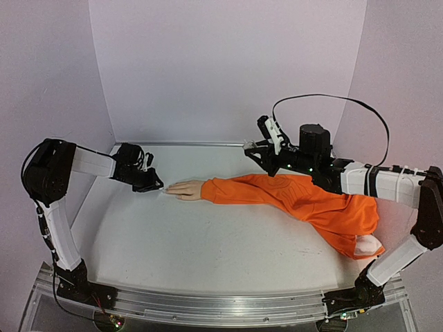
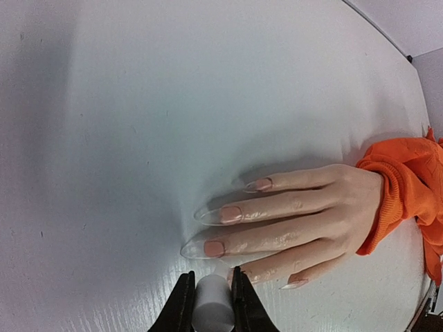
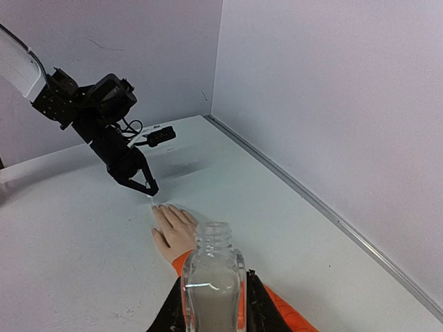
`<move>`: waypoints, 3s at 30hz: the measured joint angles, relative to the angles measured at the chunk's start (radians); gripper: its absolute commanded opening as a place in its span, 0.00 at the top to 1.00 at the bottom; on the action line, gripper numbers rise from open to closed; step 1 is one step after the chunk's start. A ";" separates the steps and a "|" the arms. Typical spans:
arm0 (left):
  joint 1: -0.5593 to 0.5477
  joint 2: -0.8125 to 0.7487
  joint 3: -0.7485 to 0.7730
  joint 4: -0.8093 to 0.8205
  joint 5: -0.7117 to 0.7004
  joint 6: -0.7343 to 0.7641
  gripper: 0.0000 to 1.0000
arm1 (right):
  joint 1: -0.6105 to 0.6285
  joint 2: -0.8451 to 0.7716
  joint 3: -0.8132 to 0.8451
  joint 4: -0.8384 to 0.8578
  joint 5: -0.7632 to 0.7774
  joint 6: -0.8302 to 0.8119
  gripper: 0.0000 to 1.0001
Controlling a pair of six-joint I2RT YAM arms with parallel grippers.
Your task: Paint the nails
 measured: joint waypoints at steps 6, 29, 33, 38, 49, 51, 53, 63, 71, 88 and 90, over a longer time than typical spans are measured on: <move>0.003 -0.016 -0.017 -0.001 -0.028 0.001 1.00 | 0.000 0.000 0.000 0.000 -0.002 0.003 1.00; -0.003 -0.053 -0.013 -0.001 0.020 0.007 1.00 | 0.000 0.000 0.000 0.000 -0.003 0.003 1.00; -0.003 -0.040 -0.009 -0.001 0.019 0.007 1.00 | 0.000 0.000 0.000 0.000 -0.003 0.003 1.00; -0.003 -0.031 -0.008 0.000 0.018 0.007 1.00 | 0.000 0.000 0.000 0.000 -0.003 0.003 1.00; -0.002 -0.026 -0.007 0.000 -0.011 0.008 1.00 | 0.000 0.000 0.000 0.000 -0.003 0.003 1.00; 0.000 -0.026 -0.007 0.000 -0.020 0.008 1.00 | 0.000 0.000 0.000 0.000 -0.003 0.003 1.00; 0.002 -0.026 -0.007 -0.001 -0.028 0.008 1.00 | 0.000 0.000 0.000 0.000 -0.003 0.003 1.00; 0.006 -0.027 -0.007 -0.002 -0.035 0.015 1.00 | 0.000 0.000 0.000 0.000 -0.004 0.003 1.00; 0.003 -0.033 -0.007 -0.004 -0.005 0.014 1.00 | 0.000 0.000 0.000 0.000 -0.005 0.003 1.00; -0.007 -0.032 0.012 -0.008 0.018 0.014 1.00 | 0.000 0.000 0.000 0.000 -0.006 0.003 1.00; -0.007 -0.032 0.012 -0.008 0.018 0.014 1.00 | 0.000 0.000 0.000 0.000 -0.006 0.003 1.00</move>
